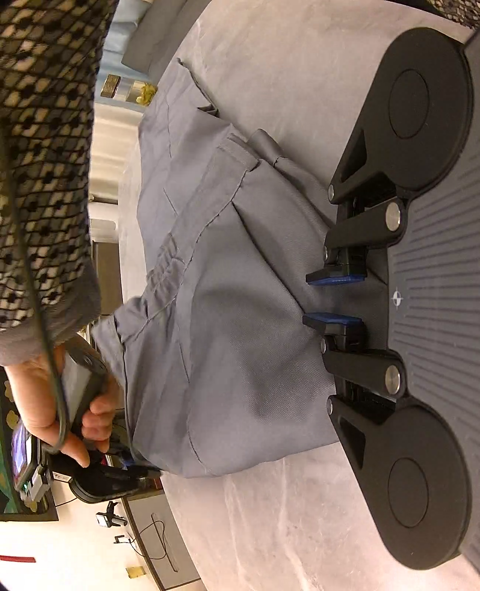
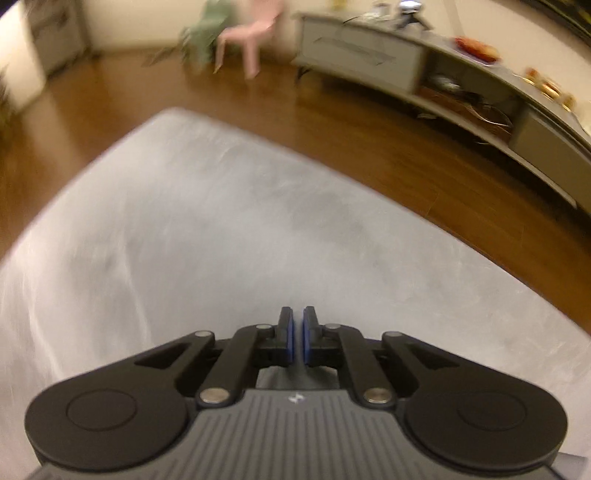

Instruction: Fold clothes

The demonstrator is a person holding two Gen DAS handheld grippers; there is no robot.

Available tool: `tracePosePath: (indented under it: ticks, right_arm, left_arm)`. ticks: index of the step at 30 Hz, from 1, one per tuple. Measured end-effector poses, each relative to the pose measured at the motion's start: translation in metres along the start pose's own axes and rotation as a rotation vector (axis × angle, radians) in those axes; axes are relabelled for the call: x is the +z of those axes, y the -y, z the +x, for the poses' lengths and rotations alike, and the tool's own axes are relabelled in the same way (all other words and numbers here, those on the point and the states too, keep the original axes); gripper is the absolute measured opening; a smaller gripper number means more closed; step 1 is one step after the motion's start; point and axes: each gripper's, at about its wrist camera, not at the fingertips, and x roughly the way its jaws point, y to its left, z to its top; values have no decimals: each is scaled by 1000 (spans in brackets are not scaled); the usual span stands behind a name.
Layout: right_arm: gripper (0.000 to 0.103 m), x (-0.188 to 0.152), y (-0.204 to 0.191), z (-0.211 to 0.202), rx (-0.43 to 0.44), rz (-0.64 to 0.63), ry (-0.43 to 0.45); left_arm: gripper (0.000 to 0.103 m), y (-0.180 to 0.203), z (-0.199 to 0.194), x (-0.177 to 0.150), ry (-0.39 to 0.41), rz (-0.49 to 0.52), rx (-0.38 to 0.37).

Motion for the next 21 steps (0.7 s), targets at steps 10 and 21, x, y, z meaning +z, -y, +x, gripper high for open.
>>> tracePosePath:
  ticks: [10,21]
  right_arm:
    - [17,-48,7,-90,-121,-46,201]
    - [14,-61,23,31,-358,-34,-31]
  left_arm:
    - [16,-14,-46,13,216,-115,21]
    - [15,-7,-15,-6,34,-83,80]
